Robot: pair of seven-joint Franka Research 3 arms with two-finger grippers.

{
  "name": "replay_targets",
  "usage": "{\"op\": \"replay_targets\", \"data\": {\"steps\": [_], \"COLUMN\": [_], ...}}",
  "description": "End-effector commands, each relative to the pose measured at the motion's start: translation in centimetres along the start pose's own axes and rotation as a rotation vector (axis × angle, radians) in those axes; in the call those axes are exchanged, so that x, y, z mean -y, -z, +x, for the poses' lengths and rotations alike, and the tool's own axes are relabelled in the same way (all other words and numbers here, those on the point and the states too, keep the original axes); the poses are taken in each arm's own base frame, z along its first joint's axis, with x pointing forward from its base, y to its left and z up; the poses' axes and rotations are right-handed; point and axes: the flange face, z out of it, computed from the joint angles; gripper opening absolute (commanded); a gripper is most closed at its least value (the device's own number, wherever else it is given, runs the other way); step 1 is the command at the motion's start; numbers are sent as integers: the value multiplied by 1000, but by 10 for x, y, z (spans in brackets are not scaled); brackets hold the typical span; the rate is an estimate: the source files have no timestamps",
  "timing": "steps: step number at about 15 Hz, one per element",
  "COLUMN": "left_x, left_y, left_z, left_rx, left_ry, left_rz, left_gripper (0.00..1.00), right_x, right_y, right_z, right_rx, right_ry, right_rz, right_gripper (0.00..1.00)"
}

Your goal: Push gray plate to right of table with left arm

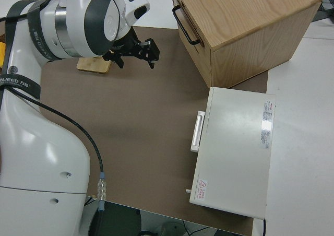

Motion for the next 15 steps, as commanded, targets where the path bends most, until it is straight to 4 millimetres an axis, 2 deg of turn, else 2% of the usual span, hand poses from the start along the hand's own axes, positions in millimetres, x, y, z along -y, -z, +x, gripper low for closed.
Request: {"op": "replay_targets", "data": {"steps": [1,11,15], "left_x": [-1,3,0], "left_y": [6,5,-14], "left_z": [0,-9,-19], "left_rx": [-14,14,56], "left_ry": [-9,11,10], "left_rz": [-1,-1,-3], "left_gripper": [991,993,993], "right_x": [0,0,0], "right_y": [3,3,3], "right_z": [-3,-3,-3], "right_rx": [3,3,3], "right_ry": [-4,-6,-6], "right_rz": [6,6,6], "right_gripper": [983,983,983]}}
